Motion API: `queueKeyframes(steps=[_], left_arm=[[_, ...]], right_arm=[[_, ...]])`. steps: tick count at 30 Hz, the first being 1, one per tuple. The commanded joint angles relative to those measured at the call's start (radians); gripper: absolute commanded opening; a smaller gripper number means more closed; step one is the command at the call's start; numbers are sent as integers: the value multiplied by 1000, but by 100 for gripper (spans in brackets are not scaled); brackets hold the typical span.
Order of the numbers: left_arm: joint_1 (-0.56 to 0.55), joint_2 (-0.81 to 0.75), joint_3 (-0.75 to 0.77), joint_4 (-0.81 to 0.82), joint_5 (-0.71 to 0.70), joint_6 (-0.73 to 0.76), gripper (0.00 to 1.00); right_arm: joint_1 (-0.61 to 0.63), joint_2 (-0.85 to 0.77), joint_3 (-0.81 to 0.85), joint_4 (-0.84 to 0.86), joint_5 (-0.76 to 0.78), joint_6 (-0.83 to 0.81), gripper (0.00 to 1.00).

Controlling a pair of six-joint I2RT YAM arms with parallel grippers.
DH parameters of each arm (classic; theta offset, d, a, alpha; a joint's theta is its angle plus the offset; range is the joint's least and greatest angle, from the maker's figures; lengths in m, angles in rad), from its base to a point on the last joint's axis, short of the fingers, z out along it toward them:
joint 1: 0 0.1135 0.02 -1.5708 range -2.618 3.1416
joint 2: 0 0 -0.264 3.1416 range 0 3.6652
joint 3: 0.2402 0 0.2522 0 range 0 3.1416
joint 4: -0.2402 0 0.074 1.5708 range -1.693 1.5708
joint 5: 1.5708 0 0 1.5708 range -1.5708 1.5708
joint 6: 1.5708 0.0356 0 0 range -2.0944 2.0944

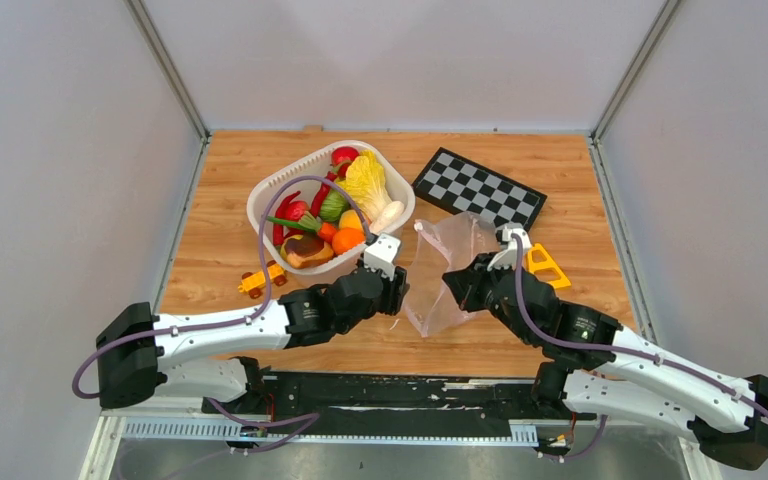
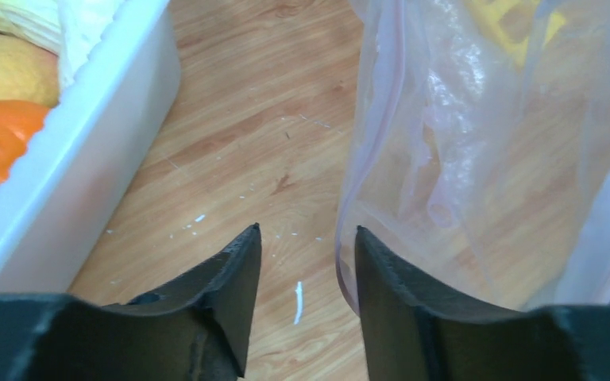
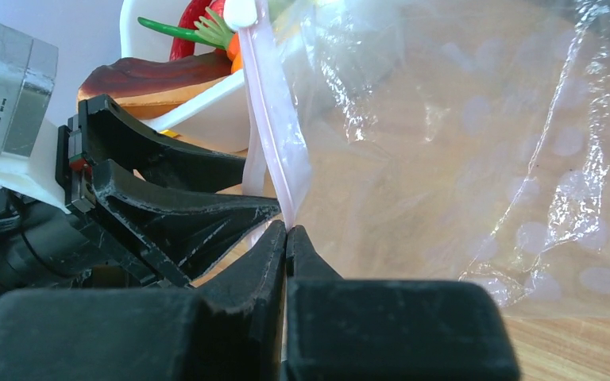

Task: Place the food in the zip-top bag and seal the zipper
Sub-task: Open the zipper of the food storage bag at the center of the board.

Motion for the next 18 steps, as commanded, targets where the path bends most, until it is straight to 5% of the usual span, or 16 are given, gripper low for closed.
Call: queueKeyframes(steps=[1,14,18], left_arm=[[2,-52,27,31,64,2,59],[1,-250,28,-92,69,11,99],[2,-347,24,-174,-45,6,100]], right_arm=[[5,-8,-10,84,-1,-13,0],[-1,43,-33,124,36,-12,0],[-7,54,-35,134,23,-19,0]])
